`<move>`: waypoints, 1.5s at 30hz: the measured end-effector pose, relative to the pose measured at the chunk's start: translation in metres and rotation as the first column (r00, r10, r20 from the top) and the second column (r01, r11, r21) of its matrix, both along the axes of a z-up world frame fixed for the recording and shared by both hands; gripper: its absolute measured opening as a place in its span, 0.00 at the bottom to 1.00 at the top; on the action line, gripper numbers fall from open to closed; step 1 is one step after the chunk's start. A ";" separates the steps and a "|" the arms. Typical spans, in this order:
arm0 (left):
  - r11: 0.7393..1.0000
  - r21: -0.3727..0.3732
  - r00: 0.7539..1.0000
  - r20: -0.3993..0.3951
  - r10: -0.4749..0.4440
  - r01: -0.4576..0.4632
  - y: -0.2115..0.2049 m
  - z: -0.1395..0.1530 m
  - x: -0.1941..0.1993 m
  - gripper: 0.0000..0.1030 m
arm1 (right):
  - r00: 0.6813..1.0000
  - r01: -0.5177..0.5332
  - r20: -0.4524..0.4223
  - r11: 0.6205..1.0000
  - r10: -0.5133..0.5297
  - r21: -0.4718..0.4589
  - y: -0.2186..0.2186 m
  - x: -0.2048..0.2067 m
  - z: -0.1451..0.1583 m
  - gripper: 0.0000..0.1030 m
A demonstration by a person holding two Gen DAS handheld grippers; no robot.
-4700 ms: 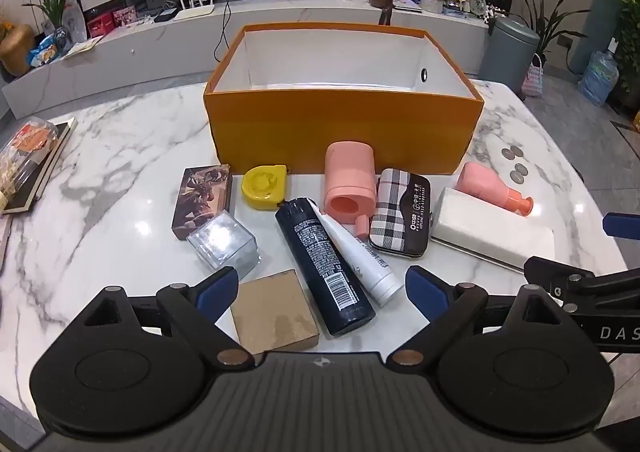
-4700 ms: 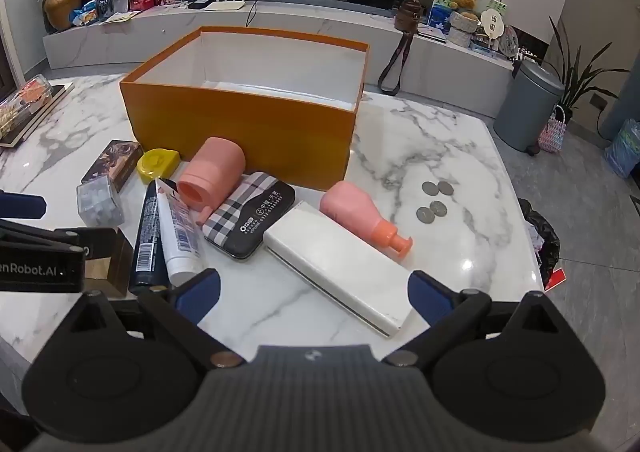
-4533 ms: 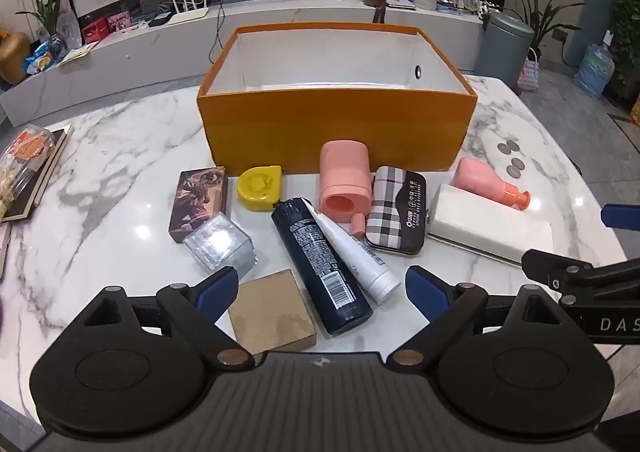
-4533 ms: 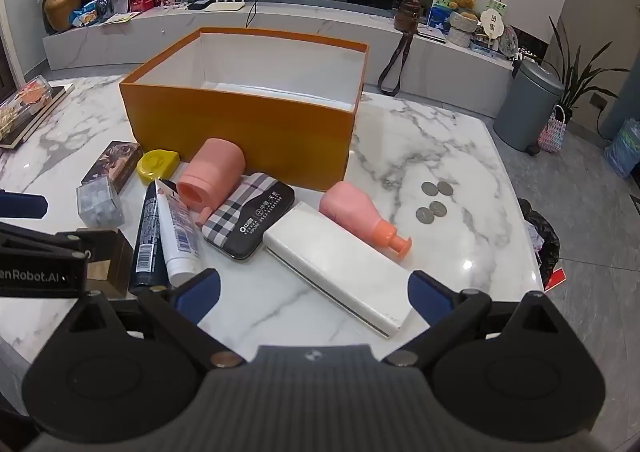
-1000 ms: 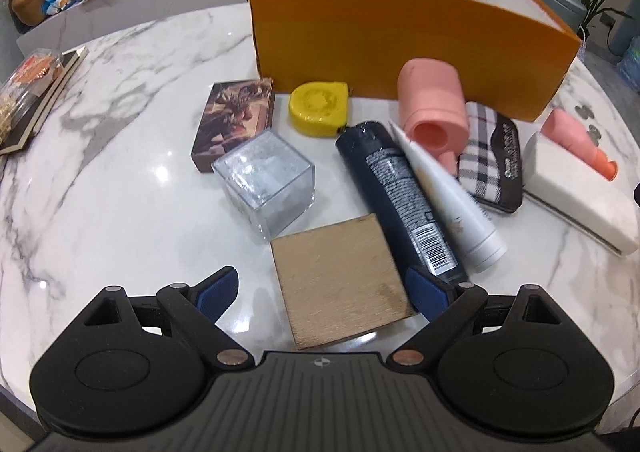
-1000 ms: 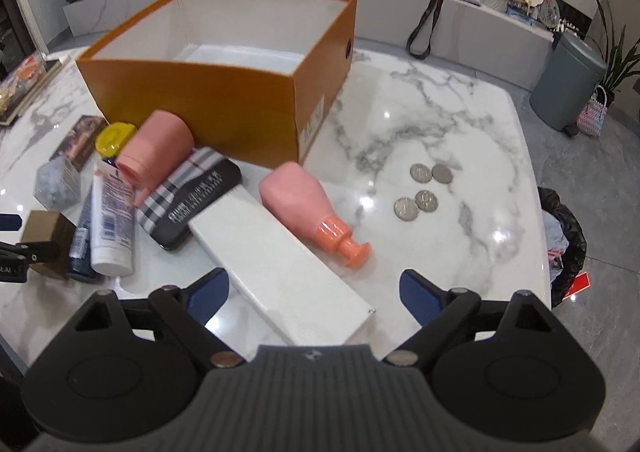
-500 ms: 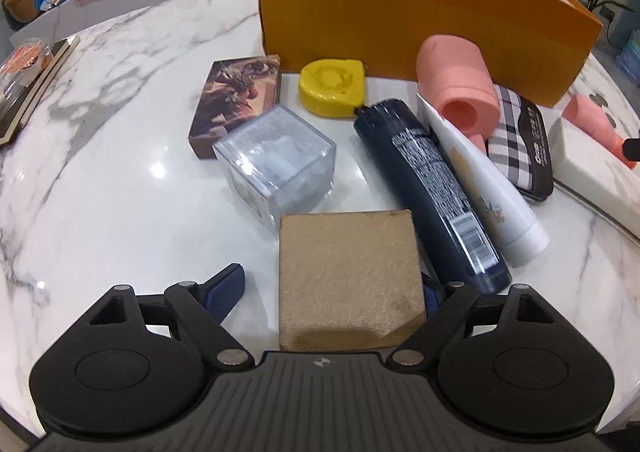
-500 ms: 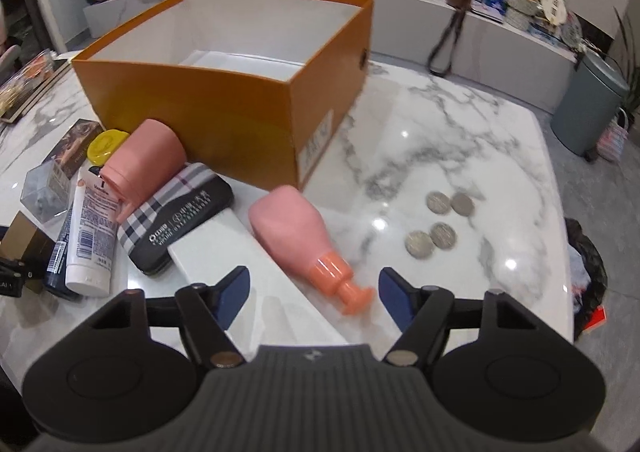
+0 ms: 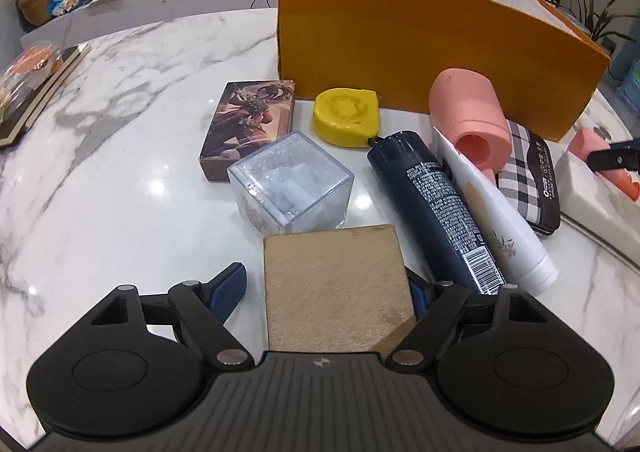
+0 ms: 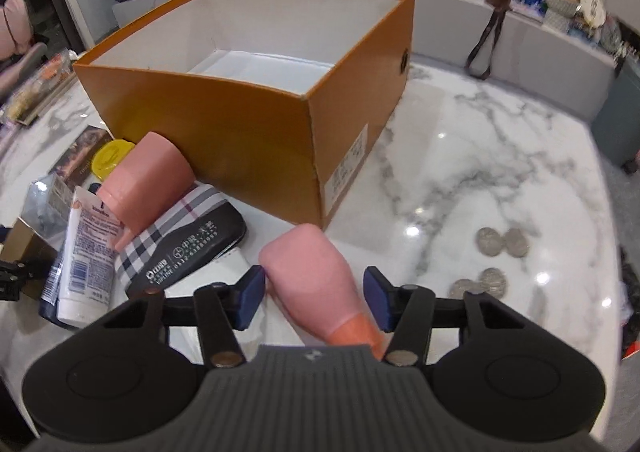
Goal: Organize rigid objects
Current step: 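Grasp the tan cork square with the left tool while the right tool grasps the pink bottle, then carry the cork square and pink bottle over the orange box with both tools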
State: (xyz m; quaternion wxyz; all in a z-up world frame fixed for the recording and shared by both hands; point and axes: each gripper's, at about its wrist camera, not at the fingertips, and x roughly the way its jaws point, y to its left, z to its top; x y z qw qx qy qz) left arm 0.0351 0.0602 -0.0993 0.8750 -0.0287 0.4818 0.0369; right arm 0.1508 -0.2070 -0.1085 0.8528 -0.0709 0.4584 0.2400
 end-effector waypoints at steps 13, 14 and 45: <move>0.998 -0.012 0.998 -0.023 -0.057 0.057 0.001 0.009 0.000 0.68 | 0.999 0.020 -0.028 0.999 -0.019 0.037 0.001 0.008 -0.004 0.54; 0.998 -0.010 0.997 -0.021 -0.068 0.068 0.000 0.012 -0.001 0.67 | 0.999 0.028 -0.038 0.999 -0.027 0.029 0.002 0.009 -0.003 0.53; 0.940 0.023 0.909 0.248 -0.335 0.340 -0.005 0.143 -0.004 0.68 | 0.990 0.143 -0.021 0.989 -0.142 0.024 -0.017 -0.005 0.078 0.42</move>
